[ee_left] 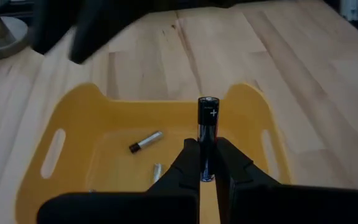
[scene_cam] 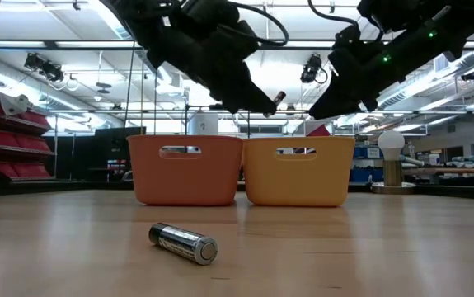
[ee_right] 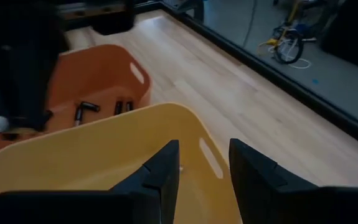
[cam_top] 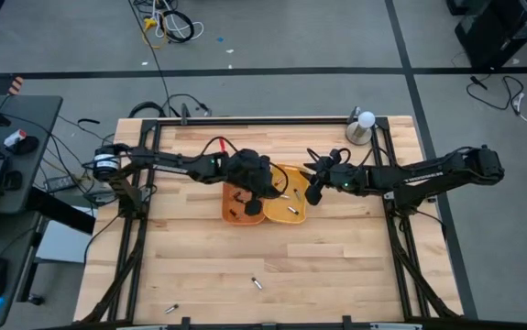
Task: Sort batteries
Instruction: Put the silver battery into the yellow bin
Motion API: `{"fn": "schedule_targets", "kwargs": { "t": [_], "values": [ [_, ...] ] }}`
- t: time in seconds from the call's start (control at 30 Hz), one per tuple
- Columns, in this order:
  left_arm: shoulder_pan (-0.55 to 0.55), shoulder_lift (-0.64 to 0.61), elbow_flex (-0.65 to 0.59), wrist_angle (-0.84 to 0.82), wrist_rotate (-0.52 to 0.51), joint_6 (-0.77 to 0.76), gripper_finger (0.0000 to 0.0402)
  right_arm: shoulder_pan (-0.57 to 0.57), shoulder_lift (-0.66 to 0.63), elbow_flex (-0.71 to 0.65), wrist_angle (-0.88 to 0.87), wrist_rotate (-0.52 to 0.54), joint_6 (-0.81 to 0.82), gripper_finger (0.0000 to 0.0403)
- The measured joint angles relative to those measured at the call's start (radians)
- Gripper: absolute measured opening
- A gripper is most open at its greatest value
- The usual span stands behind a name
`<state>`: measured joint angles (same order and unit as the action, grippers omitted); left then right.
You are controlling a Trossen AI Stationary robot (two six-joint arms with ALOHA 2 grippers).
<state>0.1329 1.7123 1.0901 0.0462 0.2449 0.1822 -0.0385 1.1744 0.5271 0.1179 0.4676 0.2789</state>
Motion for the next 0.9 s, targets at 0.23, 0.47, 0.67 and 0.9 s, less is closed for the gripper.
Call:
{"fn": "schedule_targets", "kwargs": {
  "t": [0.23, 0.47, 0.67, 0.9],
  "values": [
    [-0.002, 0.021, 0.0, 0.097, -0.015, 0.0, 0.0038, -0.008, 0.001, 0.0, 0.0, -0.05, -0.037, 0.0128],
    [-0.003, 0.021, 0.0, 0.089, -0.12, -0.029, 0.0127, 0.012, 0.002, 0.0, 0.002, -0.054, 0.008, 0.0126],
    [-0.012, -0.032, 0.0, 0.035, -0.013, -0.036, 0.0172, 0.07, 0.002, 0.0, 0.102, -0.254, 0.053, 0.0125],
    [-0.122, -0.185, 0.001, -0.146, -0.139, -0.032, 0.0155, 0.219, 0.099, 0.0, 0.331, -0.305, 0.066, 0.0123]
  ]
}}
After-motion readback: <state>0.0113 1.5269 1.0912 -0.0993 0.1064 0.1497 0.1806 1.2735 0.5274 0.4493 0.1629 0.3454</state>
